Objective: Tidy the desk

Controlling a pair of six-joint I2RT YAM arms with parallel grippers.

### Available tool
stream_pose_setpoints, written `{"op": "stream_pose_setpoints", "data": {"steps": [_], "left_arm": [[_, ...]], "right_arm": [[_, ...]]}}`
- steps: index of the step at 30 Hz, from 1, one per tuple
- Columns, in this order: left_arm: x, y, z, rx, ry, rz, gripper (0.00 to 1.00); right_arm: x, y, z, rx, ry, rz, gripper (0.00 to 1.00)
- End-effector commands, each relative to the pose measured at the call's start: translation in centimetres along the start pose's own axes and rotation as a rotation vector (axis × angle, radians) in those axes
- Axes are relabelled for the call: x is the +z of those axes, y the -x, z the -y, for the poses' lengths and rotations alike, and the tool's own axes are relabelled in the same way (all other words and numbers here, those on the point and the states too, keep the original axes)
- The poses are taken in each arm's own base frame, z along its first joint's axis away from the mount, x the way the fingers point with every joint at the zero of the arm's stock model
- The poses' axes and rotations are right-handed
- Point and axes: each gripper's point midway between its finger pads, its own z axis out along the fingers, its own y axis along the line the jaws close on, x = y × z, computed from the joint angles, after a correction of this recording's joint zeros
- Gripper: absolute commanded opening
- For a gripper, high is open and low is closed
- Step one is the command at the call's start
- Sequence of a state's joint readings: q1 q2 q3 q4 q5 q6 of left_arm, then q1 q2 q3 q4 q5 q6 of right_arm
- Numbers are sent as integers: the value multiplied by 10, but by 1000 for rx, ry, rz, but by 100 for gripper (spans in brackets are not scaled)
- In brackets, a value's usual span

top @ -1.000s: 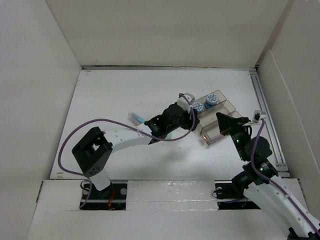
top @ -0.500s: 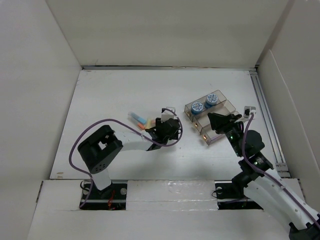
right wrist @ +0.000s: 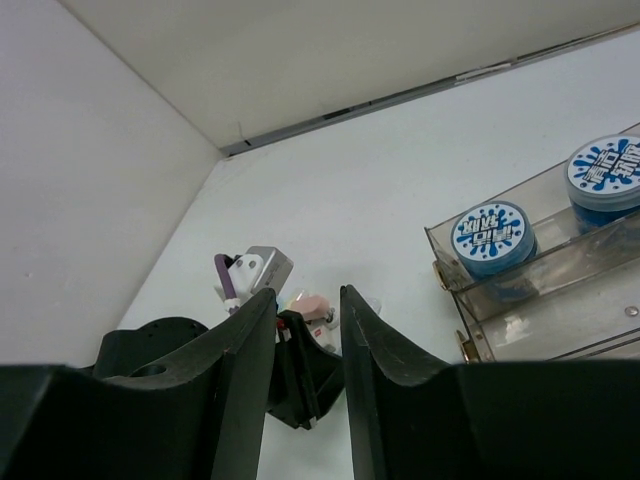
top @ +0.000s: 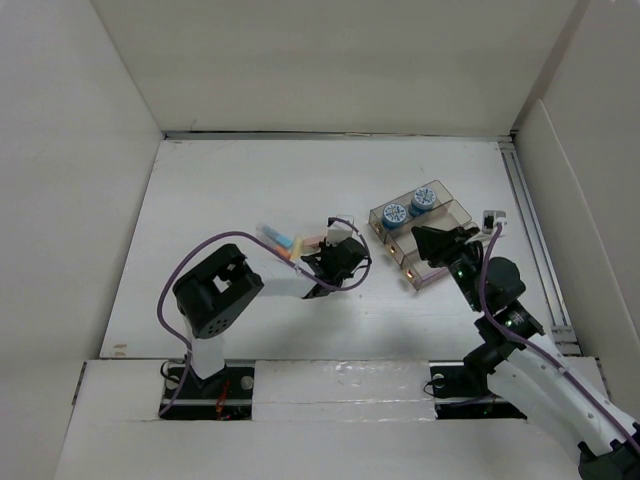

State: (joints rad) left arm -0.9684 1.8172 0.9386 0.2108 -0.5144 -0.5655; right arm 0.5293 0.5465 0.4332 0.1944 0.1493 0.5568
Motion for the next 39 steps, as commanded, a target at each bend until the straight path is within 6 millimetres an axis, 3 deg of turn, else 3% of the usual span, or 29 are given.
{"op": "stream_pose_setpoints", "data": {"steps": [1,3,6,10,12,17,18,21,22,27,29,30,31,32,33,35,39], "left_arm": [[-1,-1,-1,20,33,-10,0],[-5,4,0,6,22,2,0],[-23,27,12,-26,-59,41,0],[-66,76,35,-67,-202,150,0],[-87,94,52,-78,-299,178,0],[-132,114,105,-41,-520,240,0],[-142,120,119,-37,-566,250,0],[-154,122,150,-14,-673,256,0],[-150,119,158,-9,-697,253,0],[-150,118,195,18,-822,233,0],[-140,106,207,59,-845,193,0],[-142,116,216,57,-857,210,0],[-129,107,219,82,-842,193,0],[-129,103,227,98,-873,176,0],[-131,113,235,96,-884,196,0],[-108,102,251,136,-874,169,0],[-95,97,262,158,-866,148,0]], "right_arm": [[-1,35,-20,14,53,102,37],[-2,36,-21,9,60,101,37],[-3,38,-18,12,45,112,38],[-4,39,-21,12,55,111,38],[-4,40,-18,16,39,120,38],[-19,54,-15,33,29,180,35],[-23,59,-11,43,11,210,33],[-40,70,-13,55,35,271,12],[-44,73,-15,58,45,279,1],[-73,95,-18,77,76,378,0],[-77,96,-16,82,69,389,2],[-77,97,-14,91,62,398,4],[-77,96,-14,90,66,392,7],[-76,95,-15,89,70,388,8],[-76,97,-18,86,77,385,9],[-72,93,-14,87,55,370,12],[-71,94,-17,83,64,363,15]]}}
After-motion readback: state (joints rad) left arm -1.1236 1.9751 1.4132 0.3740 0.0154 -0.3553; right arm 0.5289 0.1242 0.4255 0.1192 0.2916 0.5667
